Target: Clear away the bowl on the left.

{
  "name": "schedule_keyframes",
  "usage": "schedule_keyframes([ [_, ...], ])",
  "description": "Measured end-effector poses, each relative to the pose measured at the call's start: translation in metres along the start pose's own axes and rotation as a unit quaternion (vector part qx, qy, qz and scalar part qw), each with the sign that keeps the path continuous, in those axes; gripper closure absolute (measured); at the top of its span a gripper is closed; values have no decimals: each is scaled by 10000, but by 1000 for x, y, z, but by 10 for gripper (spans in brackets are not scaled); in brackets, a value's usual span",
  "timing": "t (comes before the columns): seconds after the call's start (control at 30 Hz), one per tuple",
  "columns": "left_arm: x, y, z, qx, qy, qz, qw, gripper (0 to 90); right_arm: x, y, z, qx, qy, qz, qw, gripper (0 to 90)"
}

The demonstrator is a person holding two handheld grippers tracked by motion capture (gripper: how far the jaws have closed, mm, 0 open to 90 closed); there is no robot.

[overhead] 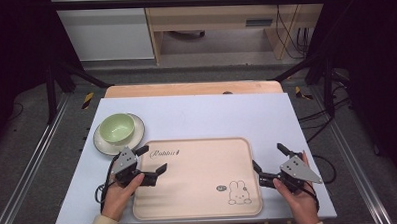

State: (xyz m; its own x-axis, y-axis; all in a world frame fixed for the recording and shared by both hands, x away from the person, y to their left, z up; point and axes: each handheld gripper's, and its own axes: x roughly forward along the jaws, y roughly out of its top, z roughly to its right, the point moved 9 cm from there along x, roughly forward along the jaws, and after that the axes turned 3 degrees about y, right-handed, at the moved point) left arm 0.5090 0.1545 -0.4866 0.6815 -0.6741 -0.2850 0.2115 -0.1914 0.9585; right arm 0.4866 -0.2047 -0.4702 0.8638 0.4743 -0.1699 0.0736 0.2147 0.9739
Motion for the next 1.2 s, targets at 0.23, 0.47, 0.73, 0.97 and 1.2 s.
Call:
schedule_keyframes([
  [0.23, -1, 0, -2, -3, 63, -21, 10000, 49, 0, -1, -2, -56, 11, -55, 10000, 37],
  [0.47, -7, 1, -10, -149, 186, -2, 9997, 51, 0, -1, -2, -32, -11, -85, 10000, 35],
  [0.73, -14, 3, -22, -125, 509, -50, 9986, 52, 1, -2, -4, -32, 14, -123, 9999, 34],
  [0.97, -19, 14, -39, 100, 914, -401, 9950, 58, -1, 0, -3, -5, -1, -83, 10000, 34],
  [1.2, -25, 31, -83, 107, 1394, -615, 9883, 59, -2, 3, -4, 48, 37, -16, 10000, 34],
])
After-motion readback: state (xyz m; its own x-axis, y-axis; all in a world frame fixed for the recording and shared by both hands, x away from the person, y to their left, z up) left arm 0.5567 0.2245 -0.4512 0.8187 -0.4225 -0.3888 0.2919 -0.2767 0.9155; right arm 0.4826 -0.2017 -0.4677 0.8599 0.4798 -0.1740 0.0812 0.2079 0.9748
